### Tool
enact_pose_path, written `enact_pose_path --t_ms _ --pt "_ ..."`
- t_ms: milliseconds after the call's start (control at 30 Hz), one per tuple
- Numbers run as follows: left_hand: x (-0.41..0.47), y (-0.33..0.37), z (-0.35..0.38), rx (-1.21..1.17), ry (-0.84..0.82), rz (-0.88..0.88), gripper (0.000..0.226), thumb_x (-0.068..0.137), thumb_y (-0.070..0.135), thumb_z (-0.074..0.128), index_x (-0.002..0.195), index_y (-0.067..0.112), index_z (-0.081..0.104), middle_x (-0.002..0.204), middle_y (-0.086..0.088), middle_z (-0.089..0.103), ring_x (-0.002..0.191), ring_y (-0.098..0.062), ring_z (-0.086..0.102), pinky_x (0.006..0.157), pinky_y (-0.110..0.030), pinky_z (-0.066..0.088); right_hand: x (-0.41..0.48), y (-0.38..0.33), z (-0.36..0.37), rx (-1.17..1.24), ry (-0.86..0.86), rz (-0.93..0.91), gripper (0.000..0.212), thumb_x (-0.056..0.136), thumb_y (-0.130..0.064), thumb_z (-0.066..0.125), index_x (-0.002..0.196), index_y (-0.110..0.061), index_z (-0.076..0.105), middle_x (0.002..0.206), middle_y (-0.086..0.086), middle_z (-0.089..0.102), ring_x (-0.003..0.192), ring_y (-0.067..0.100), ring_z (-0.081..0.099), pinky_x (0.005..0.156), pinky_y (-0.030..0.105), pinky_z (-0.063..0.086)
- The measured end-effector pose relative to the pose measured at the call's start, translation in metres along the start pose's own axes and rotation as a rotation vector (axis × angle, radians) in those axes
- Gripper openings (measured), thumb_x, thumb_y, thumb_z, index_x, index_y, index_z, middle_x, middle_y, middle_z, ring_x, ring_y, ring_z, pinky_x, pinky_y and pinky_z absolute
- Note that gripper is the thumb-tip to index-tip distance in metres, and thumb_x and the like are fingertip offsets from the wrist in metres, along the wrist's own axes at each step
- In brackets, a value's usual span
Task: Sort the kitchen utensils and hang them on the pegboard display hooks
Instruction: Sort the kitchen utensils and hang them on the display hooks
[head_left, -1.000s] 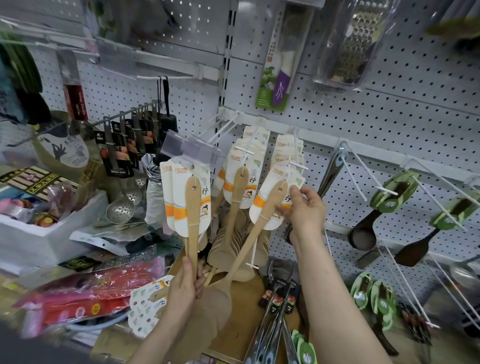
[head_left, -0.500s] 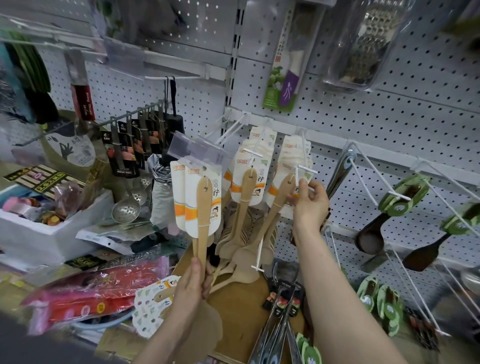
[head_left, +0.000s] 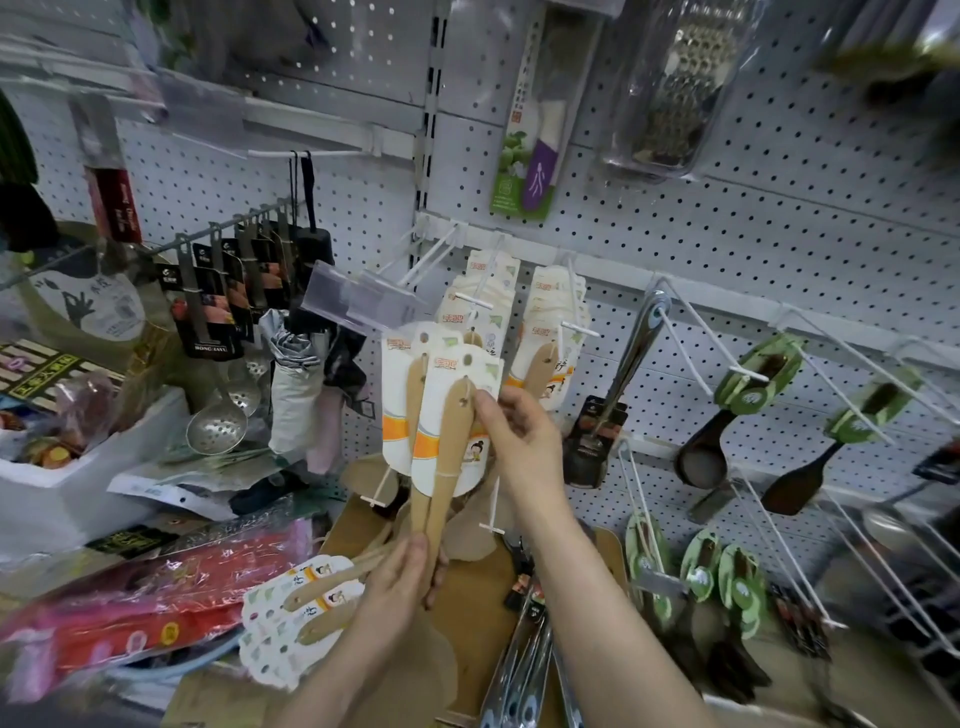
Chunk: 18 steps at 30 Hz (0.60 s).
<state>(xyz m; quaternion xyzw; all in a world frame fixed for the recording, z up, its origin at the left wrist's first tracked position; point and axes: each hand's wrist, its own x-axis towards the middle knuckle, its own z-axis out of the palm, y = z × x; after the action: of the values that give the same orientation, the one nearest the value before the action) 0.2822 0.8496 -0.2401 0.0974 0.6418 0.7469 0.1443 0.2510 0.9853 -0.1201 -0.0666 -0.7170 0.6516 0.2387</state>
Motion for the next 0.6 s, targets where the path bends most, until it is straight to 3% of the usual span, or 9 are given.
enact_pose_path --t_ms 167,300,367,433,600 --pt "-0.001 -0.004 0.002 -0.046 0.003 -0.079 0.047 0.094 0.044 0.036 0.096 0.006 0.063 0.073 -0.003 0.060 0.065 -0.012 0.053 0.063 -0.023 0.042 -0.001 -0.009 -0.011 0.092 0.015 0.052 0.013 0.091 -0.022 0.069 0.078 -0.022 0.070 0.080 0.003 0.072 0.075 0.016 0.062 0.072 0.037 0.048" --pt "0.003 -0.007 -0.002 0.055 0.053 -0.097 0.043 0.093 0.056 0.037 0.105 0.025 0.065 0.090 0.003 0.067 0.084 -0.012 0.060 0.080 -0.031 0.046 -0.003 -0.013 -0.029 0.120 0.086 0.098 0.014 0.093 -0.024 0.066 0.082 -0.017 0.065 0.069 -0.001 0.072 0.060 0.011 0.061 0.059 0.029 0.045" --pt "0.004 -0.001 0.000 0.011 0.068 -0.042 0.046 0.090 0.051 0.037 0.097 0.014 0.063 0.076 0.003 0.062 0.071 -0.009 0.054 0.067 -0.026 0.041 0.000 -0.016 -0.038 0.161 0.147 0.103 0.014 0.094 -0.020 0.065 0.081 -0.015 0.064 0.066 -0.002 0.071 0.056 0.009 0.062 0.055 0.026 0.046" --pt "0.006 0.004 0.002 0.001 0.122 0.027 0.046 0.089 0.046 0.036 0.091 0.007 0.060 0.065 0.003 0.056 0.061 -0.008 0.048 0.059 -0.021 0.037 0.004 -0.019 -0.048 0.174 0.183 0.096 0.014 0.093 -0.019 0.066 0.079 -0.017 0.065 0.068 0.001 0.072 0.059 0.012 0.063 0.061 0.030 0.048" --pt "0.009 0.004 0.002 -0.009 0.176 0.057 0.043 0.091 0.042 0.035 0.093 0.007 0.060 0.063 0.003 0.051 0.057 -0.010 0.042 0.055 -0.026 0.031 0.016 -0.019 -0.061 0.113 0.231 0.078 0.012 0.092 -0.021 0.068 0.082 -0.015 0.065 0.073 0.009 0.073 0.066 0.023 0.063 0.066 0.038 0.048"
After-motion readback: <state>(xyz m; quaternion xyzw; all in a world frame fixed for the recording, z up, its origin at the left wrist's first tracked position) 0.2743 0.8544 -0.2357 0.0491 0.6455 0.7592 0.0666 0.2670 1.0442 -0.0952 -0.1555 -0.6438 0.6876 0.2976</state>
